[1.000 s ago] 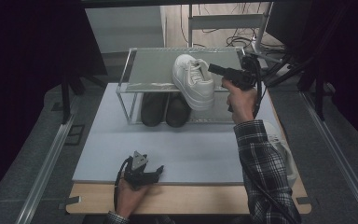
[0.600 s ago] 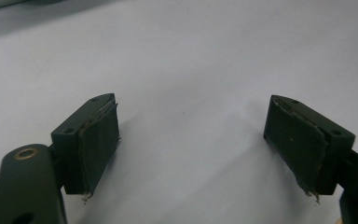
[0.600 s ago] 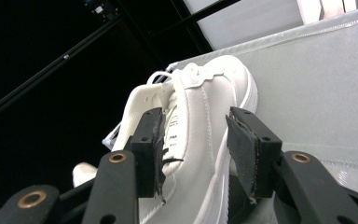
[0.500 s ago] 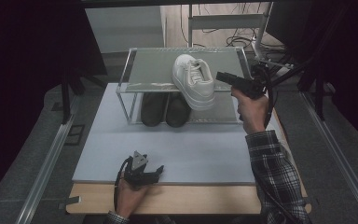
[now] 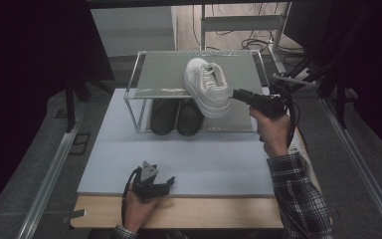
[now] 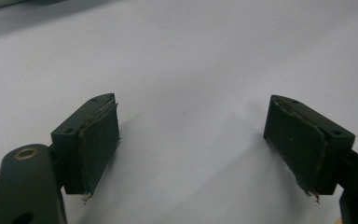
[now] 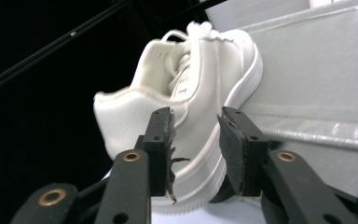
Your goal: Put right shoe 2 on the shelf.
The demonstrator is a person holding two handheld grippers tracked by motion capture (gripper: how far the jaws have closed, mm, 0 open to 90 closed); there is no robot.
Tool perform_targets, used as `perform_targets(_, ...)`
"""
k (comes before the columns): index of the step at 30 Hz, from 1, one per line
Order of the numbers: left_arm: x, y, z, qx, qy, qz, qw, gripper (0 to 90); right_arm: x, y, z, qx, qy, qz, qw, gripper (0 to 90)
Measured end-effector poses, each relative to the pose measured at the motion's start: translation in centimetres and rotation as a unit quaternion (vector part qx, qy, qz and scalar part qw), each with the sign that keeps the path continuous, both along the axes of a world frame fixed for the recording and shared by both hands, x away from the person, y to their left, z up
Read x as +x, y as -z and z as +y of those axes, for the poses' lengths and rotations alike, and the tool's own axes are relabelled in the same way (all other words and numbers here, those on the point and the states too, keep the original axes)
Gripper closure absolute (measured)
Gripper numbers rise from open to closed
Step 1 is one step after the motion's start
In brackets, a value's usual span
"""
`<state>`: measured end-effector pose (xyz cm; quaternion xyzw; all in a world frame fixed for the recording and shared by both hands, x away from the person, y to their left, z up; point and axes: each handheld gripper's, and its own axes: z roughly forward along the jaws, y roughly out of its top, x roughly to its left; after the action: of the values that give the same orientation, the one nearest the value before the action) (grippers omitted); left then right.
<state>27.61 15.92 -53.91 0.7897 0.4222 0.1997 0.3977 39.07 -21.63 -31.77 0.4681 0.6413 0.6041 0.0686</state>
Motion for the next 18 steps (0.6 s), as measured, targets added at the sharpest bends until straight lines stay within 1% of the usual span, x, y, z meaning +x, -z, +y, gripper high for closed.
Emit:
perform_targets(4,0.0,0.0,0.0,0.0,0.0,0.0,1.0,17.7,-0.6,0.4,0.0,-0.007,-0.01,0.0,0.9999,68.9)
perform_targets(5,0.0,0.0,0.0,0.0,0.0,-0.001,1.0,17.7,-1.0,0.8,0.0,-0.01,-0.013,-0.002,0.9999,73.0)
perform_targets(7,0.0,0.0,0.0,0.0,0.0,-0.001,1.0,17.7,-1.3,1.2,0.1,-0.011,-0.022,-0.002,0.9997,76.3)
perform_targets(8,0.0,0.0,0.0,0.0,0.0,-0.001,1.0,17.7,-1.3,1.2,0.1,-0.011,-0.022,-0.002,0.9997,76.3)
perform_targets(10,0.0,0.0,0.0,0.0,0.0,-0.001,1.0,17.7,-1.6,1.7,0.3,-0.016,-0.03,0.001,0.9994,80.6)
perform_targets(11,0.0,0.0,0.0,0.0,0.0,-0.001,1.0,17.7,-1.8,2.1,0.5,-0.02,-0.034,0.002,0.9992,84.3)
perform_targets(12,0.0,0.0,0.0,0.0,0.0,-0.001,1.0,17.7,-1.8,2.1,0.5,-0.02,-0.034,0.002,0.9992,84.3)
perform_targets(14,0.0,0.0,0.0,-0.001,0.0,-0.001,1.0,17.7,-2.1,2.7,0.8,-0.027,-0.043,0.005,0.9987,89.4)
perform_targets(18,0.0,0.0,0.0,-0.001,0.0,-0.001,1.0,17.7,-2.3,3.4,1.1,-0.031,-0.053,0.008,0.9981,89.7)
